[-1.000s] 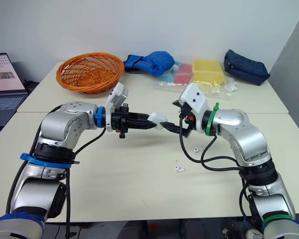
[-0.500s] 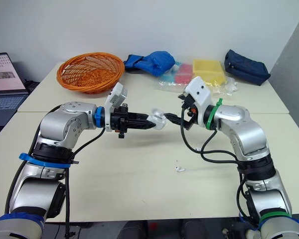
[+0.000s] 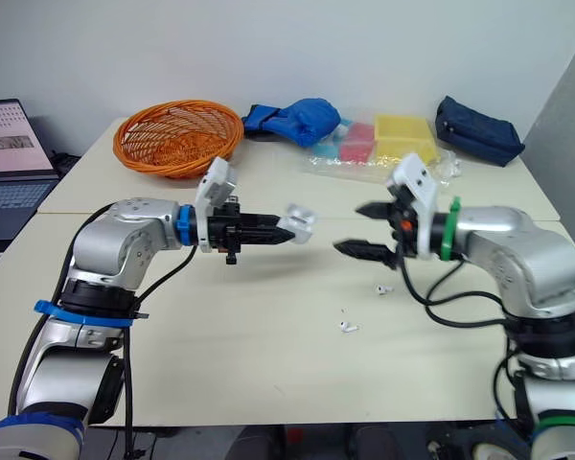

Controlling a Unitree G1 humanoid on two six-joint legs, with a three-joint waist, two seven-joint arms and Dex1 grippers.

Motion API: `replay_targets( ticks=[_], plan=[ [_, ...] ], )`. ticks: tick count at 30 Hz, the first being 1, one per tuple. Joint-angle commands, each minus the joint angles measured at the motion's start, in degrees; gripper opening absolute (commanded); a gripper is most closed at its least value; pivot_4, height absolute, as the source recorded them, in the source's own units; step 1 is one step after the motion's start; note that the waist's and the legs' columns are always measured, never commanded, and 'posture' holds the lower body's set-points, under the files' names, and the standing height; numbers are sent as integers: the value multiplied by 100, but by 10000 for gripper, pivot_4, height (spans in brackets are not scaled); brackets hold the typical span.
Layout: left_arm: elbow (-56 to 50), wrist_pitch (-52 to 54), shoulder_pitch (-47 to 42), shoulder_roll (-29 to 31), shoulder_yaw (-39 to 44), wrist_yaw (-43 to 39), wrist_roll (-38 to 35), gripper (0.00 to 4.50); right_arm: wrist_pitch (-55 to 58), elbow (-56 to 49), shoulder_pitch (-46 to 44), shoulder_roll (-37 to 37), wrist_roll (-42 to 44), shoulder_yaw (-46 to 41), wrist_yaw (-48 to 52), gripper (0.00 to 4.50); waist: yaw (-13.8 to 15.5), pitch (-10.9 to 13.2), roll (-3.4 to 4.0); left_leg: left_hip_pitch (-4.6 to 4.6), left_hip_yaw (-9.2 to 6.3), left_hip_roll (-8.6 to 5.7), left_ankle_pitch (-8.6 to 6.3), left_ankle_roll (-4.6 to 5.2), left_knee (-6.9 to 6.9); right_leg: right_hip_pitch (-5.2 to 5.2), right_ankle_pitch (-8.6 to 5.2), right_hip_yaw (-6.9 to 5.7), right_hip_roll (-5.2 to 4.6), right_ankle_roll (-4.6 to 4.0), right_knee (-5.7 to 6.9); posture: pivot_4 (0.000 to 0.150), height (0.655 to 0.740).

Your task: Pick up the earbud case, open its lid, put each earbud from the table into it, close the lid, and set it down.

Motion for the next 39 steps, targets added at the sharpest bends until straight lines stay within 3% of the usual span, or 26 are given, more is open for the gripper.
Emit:
replay_targets(
  ticks=[1, 9, 21, 24, 34, 39],
  plan=[
    [-498, -116, 251, 41, 260, 200, -114, 7976, -415, -393, 569, -35, -159, 414, 87, 44508, -3, 0, 0, 0, 0, 0, 0, 0, 0, 1, 0, 0, 0, 0, -1, 1500, 7400],
    [-1270, 31, 848, 99, 471, 687, -273, 7976, -2361, 233, 1370, 498, -1788, 2055, -180, 44508, -22, 0, -1, 4, 0, 1, 0, 0, 2, -1, 1, 2, 4, 3, 3, 1500, 7400],
    [-1630, 183, 1067, 284, 515, 911, -421, 7976, -3411, 1236, 1717, 528, -2408, 2129, 81, 44508, -2, -1, -2, 6, 0, -2, 0, -1, 6, 8, 5, 0, 0, 10, -4, 1500, 7400],
    [-1643, 200, 1039, 301, 505, 939, -434, 7976, -3491, 1328, 1704, 536, -2491, 2162, 128, 39486, 0, -1, -2, 7, 0, -3, 1, -1, 7, 10, 6, 3, 0, 11, -5, 1500, 7400],
    [-1550, 136, 981, 325, 470, 906, -405, 7976, -3691, 1307, 1777, 343, -2717, 2110, 346, 4363, 0, -2, -3, 16, -3, -4, 1, -1, 8, 24, 7, 2, 0, 13, -8, 1500, 7400],
    [-1492, 81, 969, 290, 442, 907, -375, 7976, -3614, 1110, 1854, 223, -2647, 2086, 439, 4100, 16, -2, -3, 49, -11, -7, 1, -1, 4, 72, 8, -2, -1, 15, -39, 1500, 7400]
  ],
)
